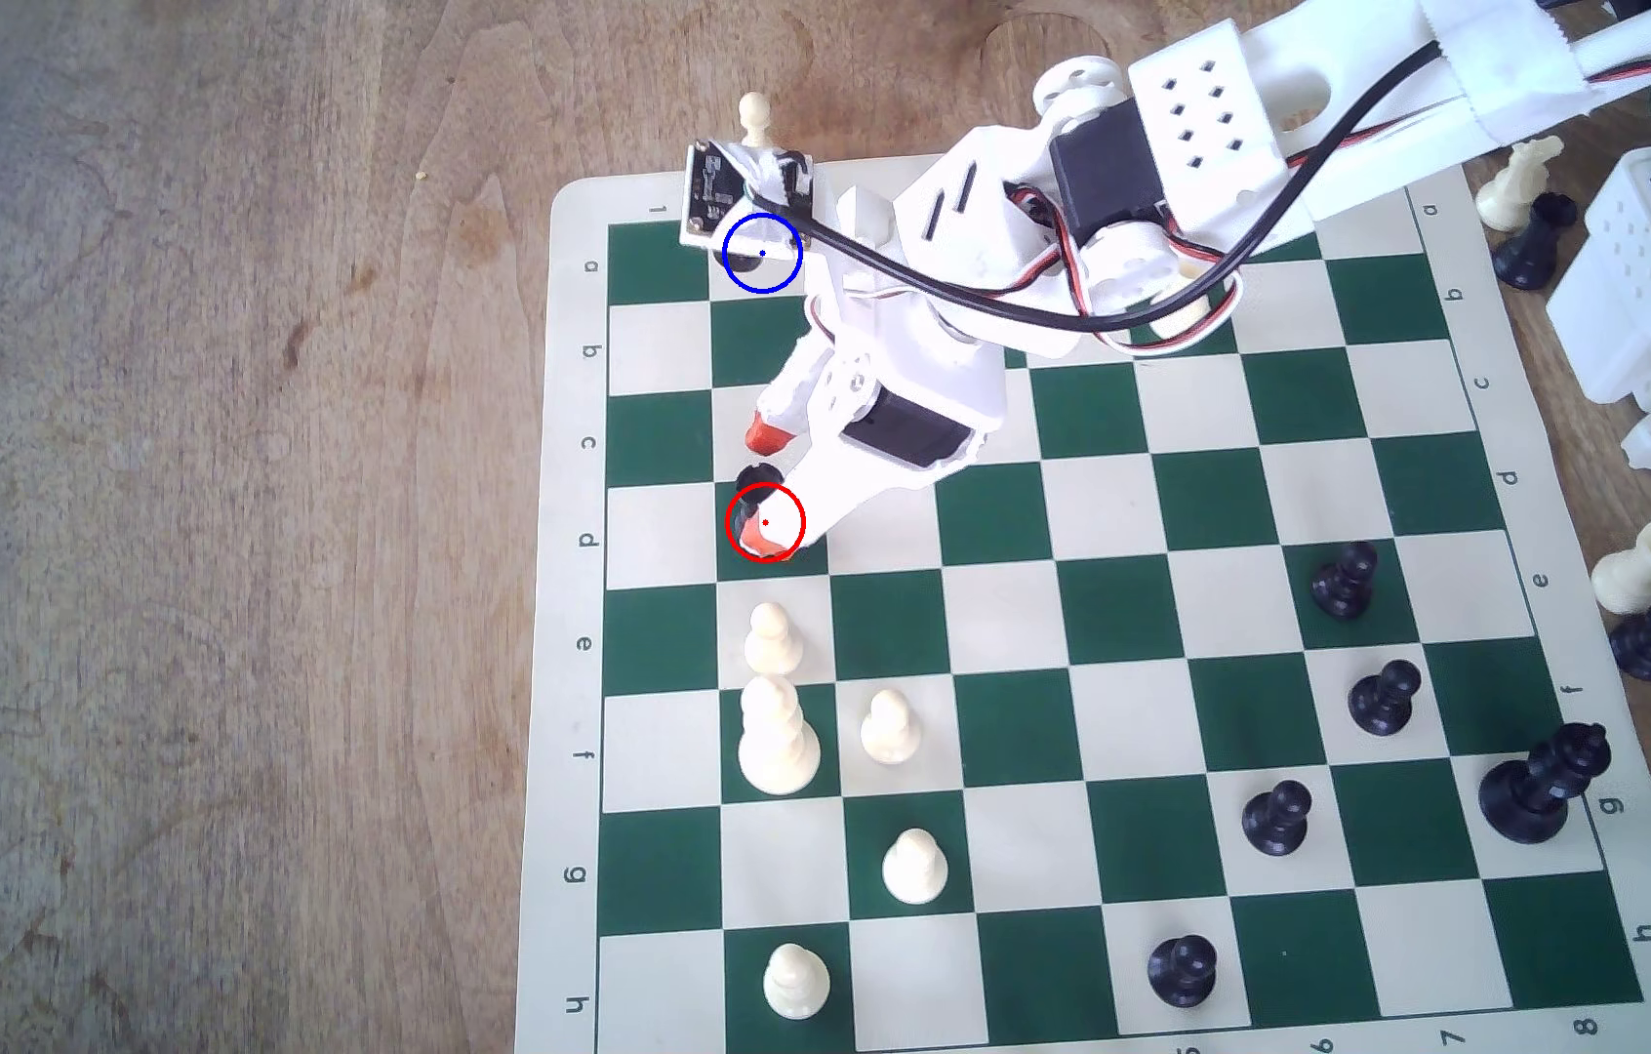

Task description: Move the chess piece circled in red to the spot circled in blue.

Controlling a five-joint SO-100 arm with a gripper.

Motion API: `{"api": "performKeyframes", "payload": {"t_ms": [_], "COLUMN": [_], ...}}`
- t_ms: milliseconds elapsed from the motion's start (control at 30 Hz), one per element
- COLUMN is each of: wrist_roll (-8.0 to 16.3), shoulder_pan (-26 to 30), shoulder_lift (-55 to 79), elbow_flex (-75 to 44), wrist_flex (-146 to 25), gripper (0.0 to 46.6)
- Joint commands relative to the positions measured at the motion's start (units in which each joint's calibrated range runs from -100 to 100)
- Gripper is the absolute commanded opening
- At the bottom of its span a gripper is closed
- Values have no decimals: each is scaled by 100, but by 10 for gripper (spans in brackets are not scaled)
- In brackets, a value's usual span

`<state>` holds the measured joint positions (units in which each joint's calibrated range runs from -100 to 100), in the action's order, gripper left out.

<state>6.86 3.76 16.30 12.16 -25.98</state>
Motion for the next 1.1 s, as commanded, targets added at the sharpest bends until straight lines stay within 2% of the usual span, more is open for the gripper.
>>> {"api": "performKeyframes", "payload": {"t_ms": [0,667,833,967,1067], "wrist_roll": [10,68,68,59,78], "shoulder_pan": [-5,11,27,35,42], "shoulder_lift": [-110,-17,-17,-17,-25], "elbow_flex": [-46,-10,-1,-1,-1], "wrist_flex": [182,329,329,329,337], "gripper": [179,177,170,140,148]}}
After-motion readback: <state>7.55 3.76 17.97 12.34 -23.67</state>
